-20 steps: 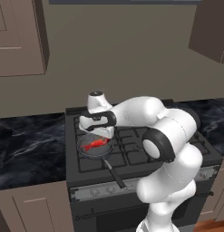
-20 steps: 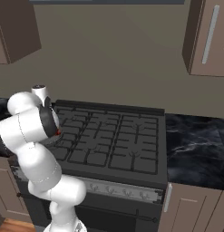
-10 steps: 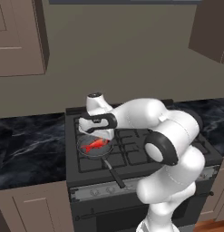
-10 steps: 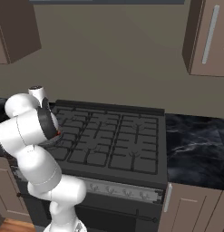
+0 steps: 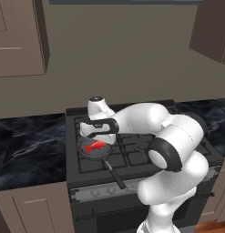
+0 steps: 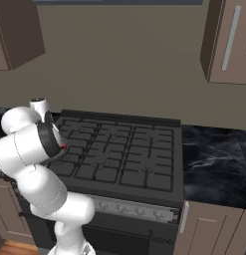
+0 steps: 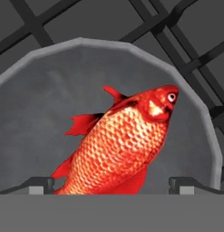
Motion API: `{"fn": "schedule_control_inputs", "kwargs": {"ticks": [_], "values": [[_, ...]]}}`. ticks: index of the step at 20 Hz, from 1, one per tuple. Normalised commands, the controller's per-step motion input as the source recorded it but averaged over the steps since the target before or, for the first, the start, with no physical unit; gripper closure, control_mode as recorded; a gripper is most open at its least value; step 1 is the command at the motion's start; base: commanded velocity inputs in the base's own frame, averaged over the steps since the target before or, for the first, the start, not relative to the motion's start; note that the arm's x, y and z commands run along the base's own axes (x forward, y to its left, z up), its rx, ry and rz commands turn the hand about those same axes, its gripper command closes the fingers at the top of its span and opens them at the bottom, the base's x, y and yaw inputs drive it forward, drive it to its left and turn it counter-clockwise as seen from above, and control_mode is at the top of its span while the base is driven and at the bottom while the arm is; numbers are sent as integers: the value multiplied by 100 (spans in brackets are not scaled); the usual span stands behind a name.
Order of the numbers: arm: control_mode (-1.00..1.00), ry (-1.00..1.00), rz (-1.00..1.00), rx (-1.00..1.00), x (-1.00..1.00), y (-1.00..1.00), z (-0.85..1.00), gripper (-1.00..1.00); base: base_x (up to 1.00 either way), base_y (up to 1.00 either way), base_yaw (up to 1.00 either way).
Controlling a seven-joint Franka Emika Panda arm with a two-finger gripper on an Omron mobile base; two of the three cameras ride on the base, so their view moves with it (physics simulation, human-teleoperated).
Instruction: Place the fish on the plate and place the potato on the same plate.
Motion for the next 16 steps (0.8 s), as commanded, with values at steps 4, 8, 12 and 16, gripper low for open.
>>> {"fn": "schedule_control_inputs", "kwargs": {"ticks": [4, 8, 12, 16], "values": [[-100, 0, 0, -4, 5, 0, -7, -100, 0, 0, 0], [-100, 0, 0, -8, 5, 0, -16, -100, 0, 0, 0], [-100, 0, 0, -10, 4, 0, -22, -100, 0, 0, 0], [-100, 0, 0, -10, 0, 0, -25, -100, 0, 0, 0]]}}
